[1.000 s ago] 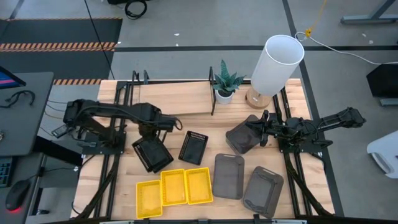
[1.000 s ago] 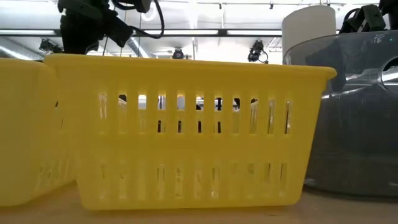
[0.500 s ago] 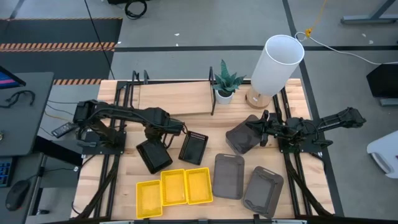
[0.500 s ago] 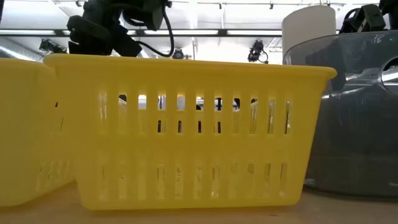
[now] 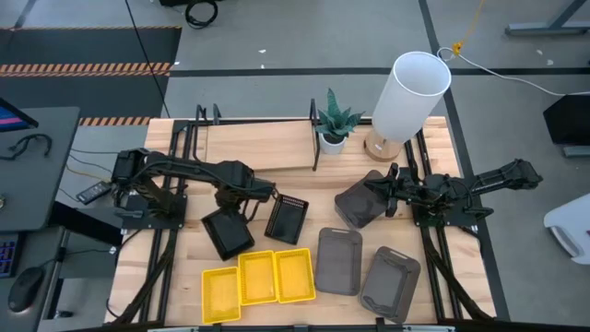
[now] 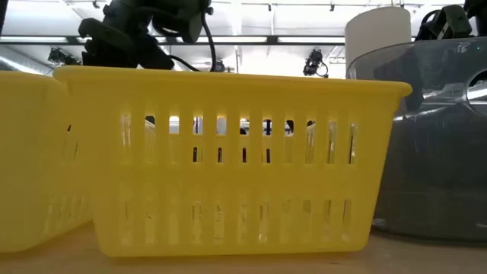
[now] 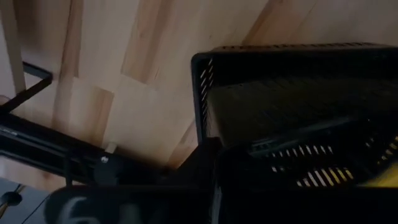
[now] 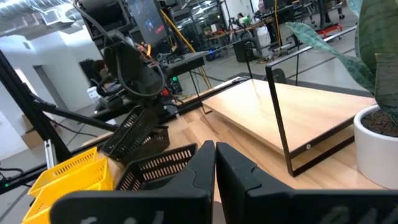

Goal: Stack baskets on shelf by color
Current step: Stack the left black bin on the middle black bin, then stack the right black bin on the black bin

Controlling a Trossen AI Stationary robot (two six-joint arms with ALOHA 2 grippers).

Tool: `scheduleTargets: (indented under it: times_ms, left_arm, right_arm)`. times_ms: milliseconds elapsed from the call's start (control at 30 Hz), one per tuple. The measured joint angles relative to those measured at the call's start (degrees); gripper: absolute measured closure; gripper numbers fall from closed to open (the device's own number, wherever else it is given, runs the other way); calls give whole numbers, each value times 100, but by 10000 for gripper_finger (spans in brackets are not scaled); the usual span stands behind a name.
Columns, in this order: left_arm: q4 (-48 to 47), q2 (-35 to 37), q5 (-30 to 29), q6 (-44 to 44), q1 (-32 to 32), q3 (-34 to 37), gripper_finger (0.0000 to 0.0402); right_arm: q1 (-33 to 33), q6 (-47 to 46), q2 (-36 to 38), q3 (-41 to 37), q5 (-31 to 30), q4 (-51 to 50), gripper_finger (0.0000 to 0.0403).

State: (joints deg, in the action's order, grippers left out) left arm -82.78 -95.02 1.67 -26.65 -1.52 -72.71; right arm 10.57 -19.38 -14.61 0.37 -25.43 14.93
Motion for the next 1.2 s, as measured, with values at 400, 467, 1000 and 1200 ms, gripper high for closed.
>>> scheduleTargets:
  times_ms: [400, 467, 1000, 1200]
  left_arm:
    - [-165, 0, -3, 33, 42, -4, 262]
    - [17, 0, -51, 155, 61, -4, 254]
    - [3406, 1, -1601, 2250, -90, 24, 282]
    - [4901, 2, -1595, 3340, -90, 356, 285]
  right_arm:
    - [2, 0, 0, 1, 0, 1, 384]
    - [2, 0, 0, -1, 0, -1, 384]
    - [1, 0, 0, 1, 0, -1, 384]
    - [2, 1, 0, 1, 0, -1, 384]
